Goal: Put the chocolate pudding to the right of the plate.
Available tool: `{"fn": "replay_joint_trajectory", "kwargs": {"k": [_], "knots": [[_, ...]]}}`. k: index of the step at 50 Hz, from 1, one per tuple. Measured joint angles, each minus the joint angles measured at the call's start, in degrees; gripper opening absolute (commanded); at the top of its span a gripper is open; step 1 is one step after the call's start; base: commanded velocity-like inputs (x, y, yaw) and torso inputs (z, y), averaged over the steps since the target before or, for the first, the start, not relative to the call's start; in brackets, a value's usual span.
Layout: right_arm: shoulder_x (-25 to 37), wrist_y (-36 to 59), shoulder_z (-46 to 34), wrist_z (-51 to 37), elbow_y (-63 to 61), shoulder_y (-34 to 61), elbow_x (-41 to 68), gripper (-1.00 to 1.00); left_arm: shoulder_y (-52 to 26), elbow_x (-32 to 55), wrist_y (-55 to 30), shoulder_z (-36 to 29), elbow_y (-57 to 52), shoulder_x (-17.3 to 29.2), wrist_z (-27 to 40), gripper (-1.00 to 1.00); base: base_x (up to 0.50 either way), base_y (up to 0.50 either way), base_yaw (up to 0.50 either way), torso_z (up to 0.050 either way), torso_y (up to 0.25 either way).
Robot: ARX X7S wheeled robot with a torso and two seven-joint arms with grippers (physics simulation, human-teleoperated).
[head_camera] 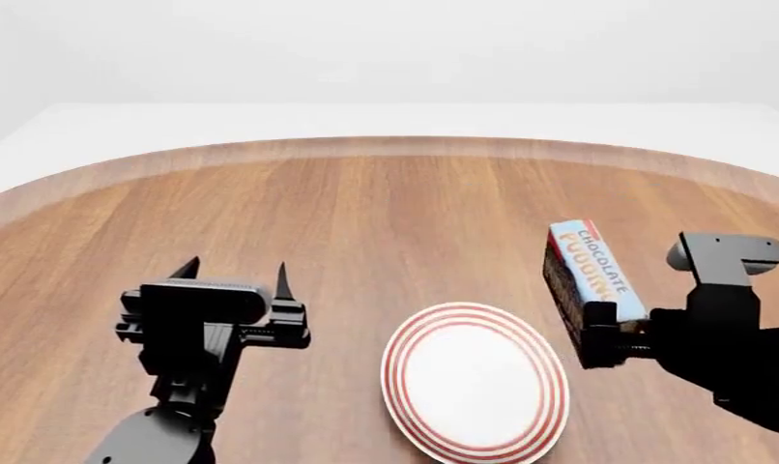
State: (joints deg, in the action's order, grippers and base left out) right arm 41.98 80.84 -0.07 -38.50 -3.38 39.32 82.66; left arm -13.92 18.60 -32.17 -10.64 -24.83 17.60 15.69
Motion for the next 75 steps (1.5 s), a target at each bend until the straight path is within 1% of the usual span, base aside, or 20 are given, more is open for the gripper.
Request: {"fn": "replay_joint_trajectory", "kwargs": {"k": [11, 37, 75], "knots": [[1.33, -1.5, -0.44, 1.36, 2.28, -0.83, -1.42, -1.0, 0.1, 0.17, 0.24, -0.13, 0.23, 0.17, 0.13, 1.0, 0.0, 0.0, 0.0, 0.0, 0.0], [2.25, -8.64, -3.31, 8.41, 11.35, -3.5, -8.66, -1.0, 0.34, 0.96, 0.68, 0.34, 0.23, 0.75, 0.5, 1.0, 0.0, 0.0, 0.0, 0.0, 0.0], [3.91, -14.11, -5.64, 15.58, 17.27, -7.42, -13.11, -1.0, 1.07, 1.61, 1.26, 0.24, -0.06, 1.44, 1.13, 1.0, 0.0, 0.0, 0.0, 0.0, 0.0]]}}
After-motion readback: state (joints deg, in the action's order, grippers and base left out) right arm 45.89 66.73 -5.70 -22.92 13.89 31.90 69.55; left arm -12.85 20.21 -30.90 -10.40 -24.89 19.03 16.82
